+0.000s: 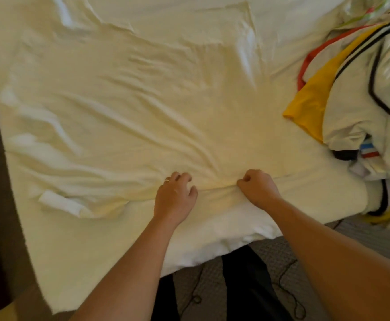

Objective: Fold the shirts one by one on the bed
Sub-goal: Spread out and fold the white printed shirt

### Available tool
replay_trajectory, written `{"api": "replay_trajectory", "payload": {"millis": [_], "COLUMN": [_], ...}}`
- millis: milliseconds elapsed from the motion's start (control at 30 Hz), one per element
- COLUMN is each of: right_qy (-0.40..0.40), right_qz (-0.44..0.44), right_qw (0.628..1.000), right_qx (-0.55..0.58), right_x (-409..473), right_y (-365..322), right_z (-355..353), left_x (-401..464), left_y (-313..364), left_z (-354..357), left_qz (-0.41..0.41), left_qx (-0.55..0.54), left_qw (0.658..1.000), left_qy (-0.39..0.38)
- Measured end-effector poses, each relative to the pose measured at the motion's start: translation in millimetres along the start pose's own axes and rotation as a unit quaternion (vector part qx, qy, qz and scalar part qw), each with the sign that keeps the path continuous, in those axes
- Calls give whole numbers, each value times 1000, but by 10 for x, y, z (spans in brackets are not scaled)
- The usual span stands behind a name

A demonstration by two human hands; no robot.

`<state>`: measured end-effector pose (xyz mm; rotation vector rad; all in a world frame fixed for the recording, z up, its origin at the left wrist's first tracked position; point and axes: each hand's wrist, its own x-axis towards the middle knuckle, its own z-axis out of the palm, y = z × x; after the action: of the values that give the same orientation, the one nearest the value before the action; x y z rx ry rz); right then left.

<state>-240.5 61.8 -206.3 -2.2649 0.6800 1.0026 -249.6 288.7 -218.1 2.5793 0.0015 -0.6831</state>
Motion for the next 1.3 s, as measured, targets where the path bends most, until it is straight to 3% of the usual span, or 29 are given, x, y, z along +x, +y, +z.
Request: {"api": "replay_trajectory", "payload": {"millis": [133, 267, 367, 433, 500, 633, 800, 900, 1033, 1100, 1167, 1300], "right_qy": [-15, -39, -40, -20, 11, 31, -77, -135, -136, -135, -147, -157], "right_qz": [-46, -57, -49, -51, -22, 81, 37, 44, 63, 58, 27, -35], "right_qw": [999, 997, 996, 995, 984, 917, 956, 971, 955, 951, 967, 983], "right_qx": [-5, 39, 67, 88, 175, 389, 279, 191, 257, 271, 208, 87], "right_x": [-185, -429, -615, -746, -844, -923, -931, -957, -1044, -1105, -1134, -1134], "right_y": [-729, -1402, -1802, -2031, -2210, -2310, -2145, -2017, -1893, -1844, -1782, -1737], "right_z": [752, 1568, 2134, 2447, 2683, 2884, 2739, 2627, 2599, 2608, 2604, 2568], "left_x": [-181, -349, -396, -406, -399, -393, -663, -952, -1367, -1449, -1444, -1383], "left_y": [-930, -1899, -2481, -2747, -2902, -2910, -2977, -3136, -3226, -3227, -3165, -2975], "left_z": [-543, -1035, -1284, -1349, -1379, -1445, -1392, -1291, -1185, -1154, -1133, -1045], "left_qz": [-77, -216, -310, -304, -289, -335, -381, -382, -383, -385, -373, -360], "left_qx": [-12, 6, -47, -94, -151, -301, -308, -381, -444, -465, -491, -456], "left_qw": [992, 956, 930, 933, 931, 869, 857, 833, 810, 796, 785, 811], "left_qy": [99, 196, 191, 167, 162, 205, 158, 121, 24, 36, 62, 64]}}
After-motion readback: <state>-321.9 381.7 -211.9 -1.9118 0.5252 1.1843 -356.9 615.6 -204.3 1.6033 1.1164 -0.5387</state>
